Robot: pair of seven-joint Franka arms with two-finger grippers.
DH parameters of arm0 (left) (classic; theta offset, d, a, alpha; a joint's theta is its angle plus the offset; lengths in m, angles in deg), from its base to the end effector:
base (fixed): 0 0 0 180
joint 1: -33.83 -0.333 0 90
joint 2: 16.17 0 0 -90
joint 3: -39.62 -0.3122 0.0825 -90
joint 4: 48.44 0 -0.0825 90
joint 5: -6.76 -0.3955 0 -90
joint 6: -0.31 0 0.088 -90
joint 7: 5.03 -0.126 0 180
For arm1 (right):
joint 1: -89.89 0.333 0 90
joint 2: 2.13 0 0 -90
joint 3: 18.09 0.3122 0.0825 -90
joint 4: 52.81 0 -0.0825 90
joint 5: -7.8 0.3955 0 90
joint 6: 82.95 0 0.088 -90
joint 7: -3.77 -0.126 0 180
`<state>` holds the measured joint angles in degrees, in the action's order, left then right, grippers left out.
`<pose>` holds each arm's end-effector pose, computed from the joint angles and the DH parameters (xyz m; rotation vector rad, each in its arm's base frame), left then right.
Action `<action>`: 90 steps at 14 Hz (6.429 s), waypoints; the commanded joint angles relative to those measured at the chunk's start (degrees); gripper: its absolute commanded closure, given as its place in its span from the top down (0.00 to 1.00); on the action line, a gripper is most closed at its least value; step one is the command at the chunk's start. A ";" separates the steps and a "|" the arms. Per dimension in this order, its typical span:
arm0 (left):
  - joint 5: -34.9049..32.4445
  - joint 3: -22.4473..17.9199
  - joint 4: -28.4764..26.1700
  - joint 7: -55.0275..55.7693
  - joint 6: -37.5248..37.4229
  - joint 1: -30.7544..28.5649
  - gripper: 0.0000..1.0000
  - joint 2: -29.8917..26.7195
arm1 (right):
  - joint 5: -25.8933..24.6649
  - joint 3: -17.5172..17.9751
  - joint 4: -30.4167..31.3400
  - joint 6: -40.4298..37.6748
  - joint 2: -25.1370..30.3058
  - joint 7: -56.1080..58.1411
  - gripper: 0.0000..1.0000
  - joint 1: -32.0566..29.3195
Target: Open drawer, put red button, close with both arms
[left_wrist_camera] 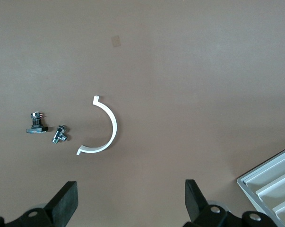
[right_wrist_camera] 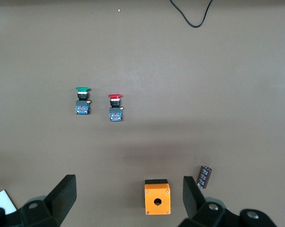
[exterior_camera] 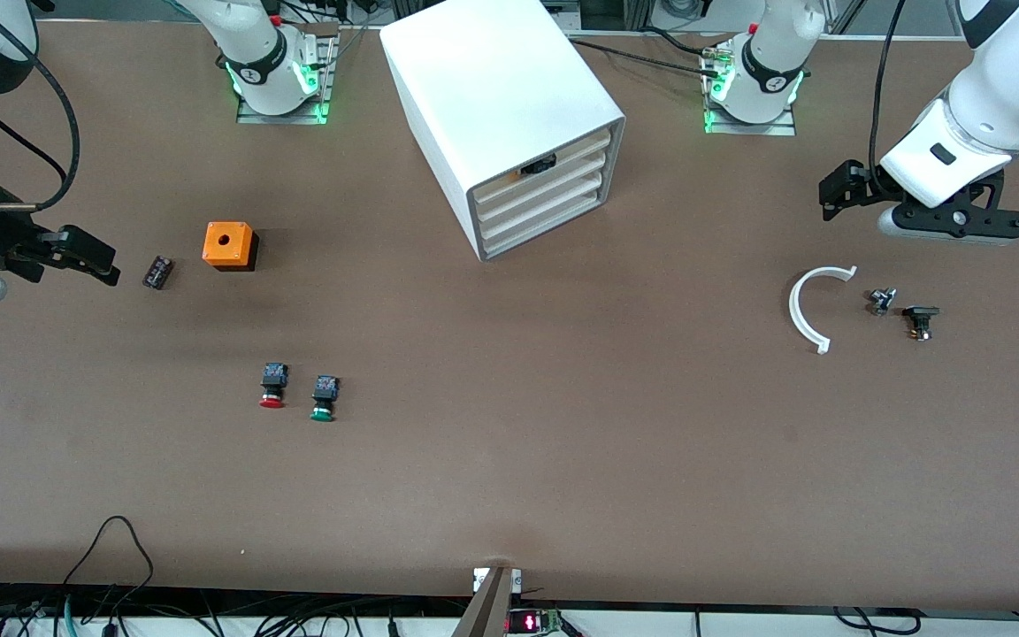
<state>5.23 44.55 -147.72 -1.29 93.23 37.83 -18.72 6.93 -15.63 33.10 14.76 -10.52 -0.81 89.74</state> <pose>0.5442 -0.0830 0.5525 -3.0991 0.1436 0.0976 0.6227 0.0217 0.5620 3.1343 -0.0606 0.0942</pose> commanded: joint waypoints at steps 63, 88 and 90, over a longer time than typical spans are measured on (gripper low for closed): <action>68.43 12.91 -15.79 -58.24 11.58 -8.29 0.00 35.94 | 0.25 2.89 -4.51 16.57 -28.78 -18.51 0.00 6.82; 13.64 14.23 18.85 11.38 -10.74 -4.98 1.00 26.55 | -0.54 15.11 -22.46 7.30 -27.91 -93.03 0.00 31.50; 4.03 14.23 20.09 11.29 -10.92 -2.86 1.00 25.58 | -1.41 15.11 -22.02 11.26 -28.61 -98.40 0.00 34.14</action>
<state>17.21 59.13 -128.88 8.49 83.26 32.64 8.71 6.55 -0.64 11.20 22.97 -38.53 -93.68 121.48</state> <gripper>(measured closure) 0.000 0.595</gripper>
